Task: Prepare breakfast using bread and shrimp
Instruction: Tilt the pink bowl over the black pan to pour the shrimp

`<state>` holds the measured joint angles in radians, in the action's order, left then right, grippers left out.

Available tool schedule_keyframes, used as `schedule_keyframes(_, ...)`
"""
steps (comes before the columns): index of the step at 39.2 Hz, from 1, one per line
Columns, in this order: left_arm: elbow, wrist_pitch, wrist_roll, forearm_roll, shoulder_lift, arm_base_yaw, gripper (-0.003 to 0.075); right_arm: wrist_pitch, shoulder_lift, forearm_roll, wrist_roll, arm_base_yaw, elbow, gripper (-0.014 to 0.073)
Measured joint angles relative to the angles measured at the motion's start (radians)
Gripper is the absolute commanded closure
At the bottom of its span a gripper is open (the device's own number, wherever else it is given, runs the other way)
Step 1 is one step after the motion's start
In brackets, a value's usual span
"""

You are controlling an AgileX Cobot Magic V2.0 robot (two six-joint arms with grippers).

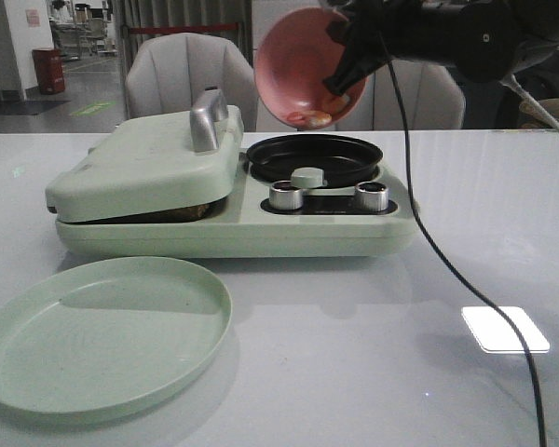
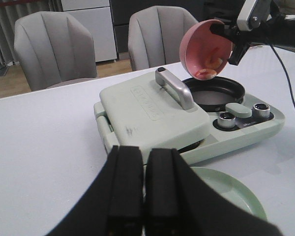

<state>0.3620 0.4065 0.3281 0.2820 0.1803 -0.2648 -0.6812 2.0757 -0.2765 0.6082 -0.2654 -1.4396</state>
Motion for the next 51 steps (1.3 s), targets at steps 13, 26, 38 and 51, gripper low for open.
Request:
schedule_keyframes(13,0.000,0.000,0.000,0.000,0.000,0.000,0.0606,0.008,0.000,-0.192,0.153,0.000,0.000,0.0452)
schedule_keyframes(26,0.000,0.000,0.000,0.000,0.000,0.000,0.0606,0.049,0.000,-0.233,0.232,0.000,-0.029,0.0452)
schedule_keyframes(38,0.000,0.000,0.000,0.000,0.000,0.000,0.0606,-0.048,0.000,0.106,0.151,-0.001,-0.035,0.0452)
schedule_keyframes(51,0.000,0.000,0.000,0.000,0.000,0.000,0.0607,0.032,-0.006,0.527,-0.524,-0.004,-0.039,0.0452)
